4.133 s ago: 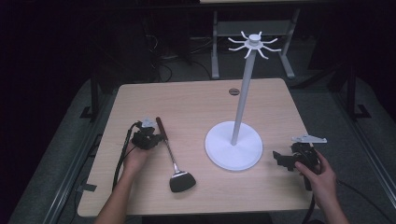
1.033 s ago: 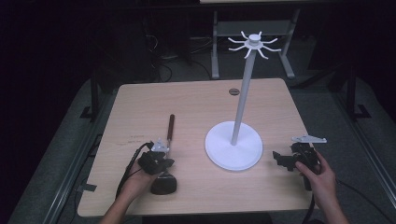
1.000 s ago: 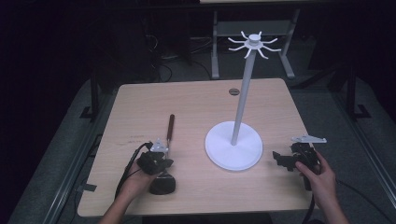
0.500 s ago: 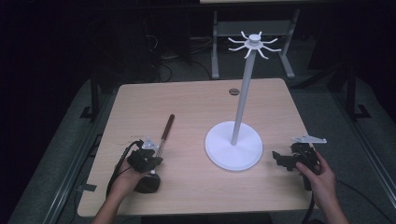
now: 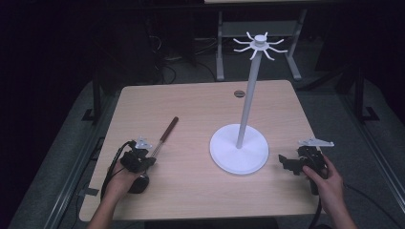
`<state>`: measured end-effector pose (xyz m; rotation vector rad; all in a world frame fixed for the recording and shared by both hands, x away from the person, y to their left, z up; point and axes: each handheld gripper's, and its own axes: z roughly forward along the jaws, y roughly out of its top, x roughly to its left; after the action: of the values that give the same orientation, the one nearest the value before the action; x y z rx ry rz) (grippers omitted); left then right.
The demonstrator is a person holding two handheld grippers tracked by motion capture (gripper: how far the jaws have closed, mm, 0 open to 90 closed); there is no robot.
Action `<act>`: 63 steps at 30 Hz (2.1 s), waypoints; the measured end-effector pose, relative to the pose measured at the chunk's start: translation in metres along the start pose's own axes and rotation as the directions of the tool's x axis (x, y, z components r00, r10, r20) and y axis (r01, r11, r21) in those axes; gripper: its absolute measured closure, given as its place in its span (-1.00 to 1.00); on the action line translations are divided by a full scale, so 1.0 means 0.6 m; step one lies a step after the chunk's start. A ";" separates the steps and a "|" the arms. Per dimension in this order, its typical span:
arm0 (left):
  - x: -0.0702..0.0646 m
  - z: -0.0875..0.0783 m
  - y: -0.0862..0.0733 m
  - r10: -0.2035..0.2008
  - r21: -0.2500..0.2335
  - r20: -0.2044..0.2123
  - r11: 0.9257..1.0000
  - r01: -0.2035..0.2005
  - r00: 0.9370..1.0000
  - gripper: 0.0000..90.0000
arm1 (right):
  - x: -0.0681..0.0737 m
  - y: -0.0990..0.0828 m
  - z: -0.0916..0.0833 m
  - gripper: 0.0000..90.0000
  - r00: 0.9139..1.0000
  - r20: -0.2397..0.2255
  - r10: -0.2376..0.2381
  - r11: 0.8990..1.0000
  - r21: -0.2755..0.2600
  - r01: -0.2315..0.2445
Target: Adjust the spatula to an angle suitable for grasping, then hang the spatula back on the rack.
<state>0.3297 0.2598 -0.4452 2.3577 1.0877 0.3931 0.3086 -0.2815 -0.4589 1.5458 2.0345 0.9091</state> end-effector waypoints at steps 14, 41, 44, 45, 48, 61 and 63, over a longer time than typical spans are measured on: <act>0.023 -0.016 -0.005 -0.068 -0.030 0.015 0.997 0.069 0.998 0.98 | 0.000 0.000 0.000 -0.68 1.000 0.001 0.000 1.000 0.002 0.000; 0.101 0.008 0.150 -0.130 0.154 0.046 0.980 0.122 0.990 0.23 | -0.004 0.001 0.003 -0.68 1.000 -0.001 0.013 1.000 0.002 -0.013; 0.107 0.025 0.166 -0.126 0.180 0.053 0.977 0.115 0.991 0.23 | -0.004 0.001 0.003 -0.68 1.000 -0.003 0.012 1.000 0.003 -0.012; 0.107 0.025 0.166 -0.126 0.180 0.053 0.977 0.115 0.991 0.23 | -0.004 0.001 0.003 -0.68 1.000 -0.003 0.012 1.000 0.003 -0.012; 0.108 0.049 0.180 -0.113 0.222 0.055 0.970 0.098 0.992 0.24 | -0.004 0.001 0.003 -0.68 1.000 -0.003 0.014 1.000 0.003 -0.014; 0.103 0.101 0.201 -0.065 0.345 0.042 0.938 0.046 0.997 0.37 | -0.005 0.001 0.004 -0.68 1.000 -0.004 0.019 1.000 0.003 -0.019; 0.103 0.106 0.201 -0.072 0.349 0.043 0.936 0.053 0.996 0.38 | -0.005 0.001 0.004 -0.68 1.000 -0.004 0.019 1.000 0.002 -0.019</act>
<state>0.4728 0.2204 -0.4275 2.6109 1.2908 0.1167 0.3111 -0.2837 -0.4603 1.5684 2.0274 0.9181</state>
